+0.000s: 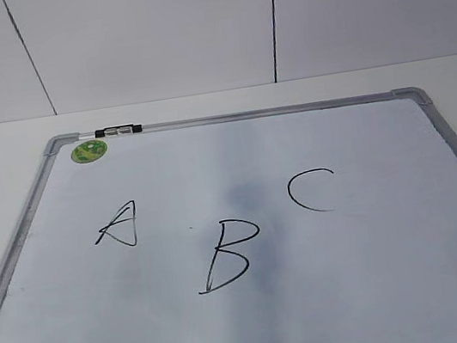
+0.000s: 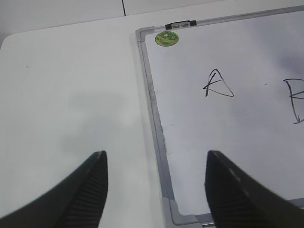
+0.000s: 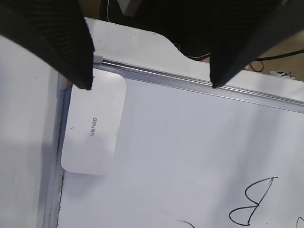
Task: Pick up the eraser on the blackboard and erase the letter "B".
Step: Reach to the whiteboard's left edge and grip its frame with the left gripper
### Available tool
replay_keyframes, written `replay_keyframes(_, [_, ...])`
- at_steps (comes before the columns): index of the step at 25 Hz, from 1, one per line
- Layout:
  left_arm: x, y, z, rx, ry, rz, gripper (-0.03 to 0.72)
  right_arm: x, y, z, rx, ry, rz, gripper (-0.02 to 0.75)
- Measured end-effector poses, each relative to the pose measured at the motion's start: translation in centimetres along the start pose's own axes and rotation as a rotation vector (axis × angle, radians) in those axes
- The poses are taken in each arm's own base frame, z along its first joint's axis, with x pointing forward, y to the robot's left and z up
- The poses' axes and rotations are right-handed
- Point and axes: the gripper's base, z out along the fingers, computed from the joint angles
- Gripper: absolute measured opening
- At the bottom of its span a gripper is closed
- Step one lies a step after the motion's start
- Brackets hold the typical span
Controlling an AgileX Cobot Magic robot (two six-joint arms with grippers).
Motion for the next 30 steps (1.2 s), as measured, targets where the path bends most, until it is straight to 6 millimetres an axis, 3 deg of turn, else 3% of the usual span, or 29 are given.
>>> replay_keyframes(5, [0.0, 0.0, 0.0, 0.000, 0.000, 0.000, 0.486, -0.5, -0.2, 0.7, -0.005, 0.043, 0.016, 0.594])
replay_keyframes(14, [0.0, 0.0, 0.0, 0.003, -0.001, -0.002, 0.486, -3.2, -2.2, 3.9, 0.086, 0.243, 0.093, 0.594])
replay_keyframes(18, [0.0, 0.0, 0.0, 0.005, -0.001, -0.003, 0.486, -4.2, -2.5, 5.0, 0.083, 0.293, 0.107, 0.652])
replay_keyframes(25, [0.0, 0.0, 0.0, 0.005, 0.001, -0.027, 0.486, -5.2, -3.7, 8.6, 0.085, 0.462, 0.139, 0.675])
replay_keyframes(30, [-0.4, 0.1, 1.8, 0.035, 0.119, -0.071, 0.486, -5.6, -4.3, 10.5, 0.087, 0.518, 0.153, 0.676])
